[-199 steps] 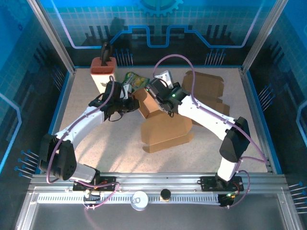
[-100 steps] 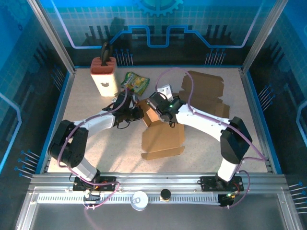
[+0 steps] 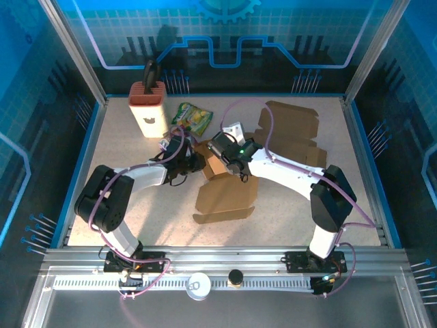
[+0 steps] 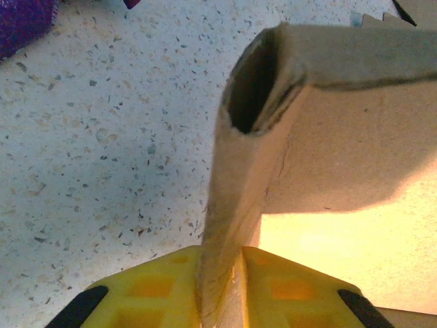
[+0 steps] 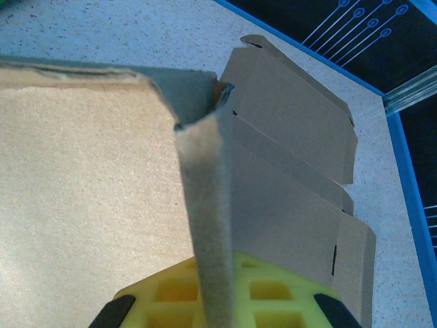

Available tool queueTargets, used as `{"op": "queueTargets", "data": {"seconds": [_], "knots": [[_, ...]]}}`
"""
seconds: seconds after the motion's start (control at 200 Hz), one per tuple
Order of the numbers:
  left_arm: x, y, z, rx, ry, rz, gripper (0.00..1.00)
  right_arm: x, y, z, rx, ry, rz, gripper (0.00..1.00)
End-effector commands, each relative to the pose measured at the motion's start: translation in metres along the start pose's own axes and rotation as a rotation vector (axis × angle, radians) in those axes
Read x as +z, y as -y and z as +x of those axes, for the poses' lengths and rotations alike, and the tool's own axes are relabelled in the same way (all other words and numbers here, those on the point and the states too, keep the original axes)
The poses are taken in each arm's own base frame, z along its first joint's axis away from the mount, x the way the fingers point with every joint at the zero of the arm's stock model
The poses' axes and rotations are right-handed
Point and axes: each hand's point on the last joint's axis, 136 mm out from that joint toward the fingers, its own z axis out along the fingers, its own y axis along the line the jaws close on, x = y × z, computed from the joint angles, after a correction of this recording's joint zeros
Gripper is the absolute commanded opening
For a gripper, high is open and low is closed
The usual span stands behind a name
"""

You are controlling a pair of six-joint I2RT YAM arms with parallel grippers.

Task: Fold the paper box

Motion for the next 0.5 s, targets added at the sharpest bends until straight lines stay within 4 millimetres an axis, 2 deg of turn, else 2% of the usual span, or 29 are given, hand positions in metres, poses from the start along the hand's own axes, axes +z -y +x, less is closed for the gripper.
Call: {"op": "queueTargets", "data": {"seconds": [0.0,0.165,0.33,0.495], "knots": [[0.0082,-0.018,0.0125,-0.014,-0.021,-0.054,0.24,0.0039,0.0022,0.0,0.04,0.003,0.01,0.0],[0.0095,-0.0184,0.0137,-0.015,-0.021,-0.05,0.31,0.0043,0.002,-0.0008,0.036,0.003,0.011,0.0],[0.0113,-0.021,0.0151,-0.014,-0.024,-0.059,0.32,0.005,0.0015,-0.0006,0.035,0.001,0.008,0.0],[0.015,-0.017,0.0155,-0.023,-0.017,-0.022,0.37,0.006,0.0014,0.0002,0.038,-0.003,0.004,0.0]]}}
